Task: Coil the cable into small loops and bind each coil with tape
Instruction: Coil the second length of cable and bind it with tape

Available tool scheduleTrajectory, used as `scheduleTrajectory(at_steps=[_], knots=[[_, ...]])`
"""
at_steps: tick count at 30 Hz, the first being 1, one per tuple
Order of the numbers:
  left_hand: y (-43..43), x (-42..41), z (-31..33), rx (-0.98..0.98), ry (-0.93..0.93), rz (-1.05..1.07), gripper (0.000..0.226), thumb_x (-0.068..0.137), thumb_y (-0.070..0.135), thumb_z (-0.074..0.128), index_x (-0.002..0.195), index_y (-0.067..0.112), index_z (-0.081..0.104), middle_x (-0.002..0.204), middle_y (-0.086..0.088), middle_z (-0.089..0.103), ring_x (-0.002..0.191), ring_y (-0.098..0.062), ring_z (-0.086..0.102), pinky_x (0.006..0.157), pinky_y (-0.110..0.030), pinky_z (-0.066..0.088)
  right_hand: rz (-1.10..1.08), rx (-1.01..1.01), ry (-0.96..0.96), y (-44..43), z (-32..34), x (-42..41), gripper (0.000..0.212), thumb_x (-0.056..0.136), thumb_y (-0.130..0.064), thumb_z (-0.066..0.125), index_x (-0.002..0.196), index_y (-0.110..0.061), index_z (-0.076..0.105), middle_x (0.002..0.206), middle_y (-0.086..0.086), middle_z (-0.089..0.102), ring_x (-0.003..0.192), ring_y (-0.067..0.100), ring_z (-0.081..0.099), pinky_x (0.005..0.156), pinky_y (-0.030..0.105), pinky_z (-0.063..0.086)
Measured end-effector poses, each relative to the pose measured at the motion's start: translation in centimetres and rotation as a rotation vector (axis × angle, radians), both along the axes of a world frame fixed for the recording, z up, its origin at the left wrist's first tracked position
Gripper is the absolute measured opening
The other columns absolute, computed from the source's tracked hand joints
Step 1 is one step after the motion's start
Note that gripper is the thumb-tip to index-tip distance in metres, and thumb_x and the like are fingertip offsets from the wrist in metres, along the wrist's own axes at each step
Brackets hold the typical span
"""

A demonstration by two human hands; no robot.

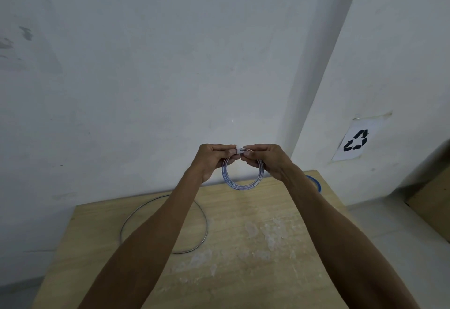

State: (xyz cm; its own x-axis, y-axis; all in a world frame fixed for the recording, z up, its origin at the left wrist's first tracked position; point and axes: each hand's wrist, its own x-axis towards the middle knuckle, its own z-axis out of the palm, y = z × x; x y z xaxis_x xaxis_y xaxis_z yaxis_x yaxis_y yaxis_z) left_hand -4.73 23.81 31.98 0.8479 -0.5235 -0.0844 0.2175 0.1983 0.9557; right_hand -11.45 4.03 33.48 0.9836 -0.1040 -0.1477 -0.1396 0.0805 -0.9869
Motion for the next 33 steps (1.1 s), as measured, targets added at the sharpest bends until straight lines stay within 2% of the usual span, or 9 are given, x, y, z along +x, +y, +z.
scheduleTrajectory(at_steps=[4,7,12,17,21,24,27,31,33], knots=[[0.2,0.0,-0.3,-0.010,-0.019,0.043,0.016,0.089,-0.006,0.072,0.103,-0.002,0.076,0.100,-0.023,0.077,0.092,-0.031,0.077,0.081,-0.026,0.061,0.017,-0.031,-0.015,0.2,0.4,-0.5,0.020,0.092,-0.008,0.072,0.110,0.000,0.075,0.104,0.021,0.077,0.093,0.025,0.077,0.085,0.031,0.061],[0.2,-0.2,-0.3,-0.036,0.004,0.065,0.015,0.090,-0.005,0.072,0.103,0.000,0.077,0.096,-0.019,0.078,0.087,-0.027,0.077,0.078,-0.023,0.060,-0.024,-0.083,-0.101,0.6,0.1,-0.3,0.014,0.090,-0.001,0.072,0.104,0.001,0.077,0.097,0.024,0.077,0.088,0.028,0.077,0.084,0.033,0.062],[-0.2,-0.8,-0.4,-0.111,0.068,0.129,0.011,0.092,0.000,0.071,0.102,0.000,0.077,0.088,-0.012,0.077,0.076,-0.019,0.071,0.070,-0.020,0.058,-0.126,-0.085,-0.180,1.4,-0.6,0.0,0.023,0.088,0.000,0.075,0.110,0.008,0.072,0.096,0.022,0.077,0.087,0.032,0.078,0.084,0.036,0.063],[0.1,-0.9,-0.4,-0.084,-0.039,0.102,0.026,0.087,-0.003,0.076,0.111,0.005,0.076,0.086,-0.008,0.076,0.077,-0.016,0.066,0.064,-0.021,0.049,-0.110,-0.090,-0.196,1.4,-0.3,-0.1,0.024,0.088,-0.003,0.075,0.110,0.007,0.071,0.094,0.021,0.078,0.085,0.032,0.078,0.085,0.039,0.063],[-0.3,-1.0,-0.6,-0.034,-0.107,0.173,0.018,0.091,0.011,0.077,0.107,0.005,0.080,0.088,-0.007,0.076,0.071,-0.014,0.058,0.059,-0.021,0.045,-0.093,-0.187,-0.246,1.6,0.1,-0.1,0.021,0.088,-0.001,0.075,0.106,0.009,0.070,0.090,0.020,0.078,0.083,0.031,0.078,0.082,0.037,0.063],[-0.4,-0.9,-0.5,0.001,-0.137,0.182,0.014,0.093,0.017,0.076,0.100,0.007,0.081,0.088,-0.008,0.076,0.072,-0.015,0.054,0.060,-0.021,0.044,-0.110,-0.287,-0.270,1.5,0.1,0.0,0.018,0.086,-0.003,0.078,0.103,0.003,0.074,0.088,0.013,0.079,0.080,0.024,0.078,0.078,0.030,0.061],[0.0,-0.8,-0.4,0.042,-0.191,0.157,0.016,0.093,0.018,0.076,0.100,0.004,0.082,0.085,-0.008,0.075,0.073,-0.015,0.054,0.061,-0.022,0.044,-0.122,-0.368,-0.269,1.3,0.0,-0.2,0.019,0.083,-0.010,0.083,0.100,-0.004,0.078,0.087,0.004,0.080,0.080,0.012,0.076,0.078,0.020,0.056],[0.1,-0.8,-0.2,0.084,-0.277,0.158,0.019,0.092,0.020,0.077,0.098,0.003,0.082,0.076,-0.013,0.071,0.070,-0.018,0.050,0.059,-0.024,0.041,-0.123,-0.219,-0.111,1.6,1.2,0.0,0.024,0.090,-0.036,0.076,0.103,-0.017,0.080,0.100,-0.006,0.077,0.089,0.011,0.068,0.084,0.027,0.054],[-0.2,-1.2,-0.2,0.120,-0.322,0.122,0.019,0.092,0.023,0.077,0.097,0.006,0.083,0.074,-0.015,0.068,0.069,-0.018,0.049,0.059,-0.024,0.040,-0.146,-0.254,-0.068,1.7,2.0,0.5,0.031,0.090,-0.044,0.073,0.106,-0.019,0.079,0.102,-0.007,0.075,0.091,0.008,0.065,0.082,0.025,0.051]])
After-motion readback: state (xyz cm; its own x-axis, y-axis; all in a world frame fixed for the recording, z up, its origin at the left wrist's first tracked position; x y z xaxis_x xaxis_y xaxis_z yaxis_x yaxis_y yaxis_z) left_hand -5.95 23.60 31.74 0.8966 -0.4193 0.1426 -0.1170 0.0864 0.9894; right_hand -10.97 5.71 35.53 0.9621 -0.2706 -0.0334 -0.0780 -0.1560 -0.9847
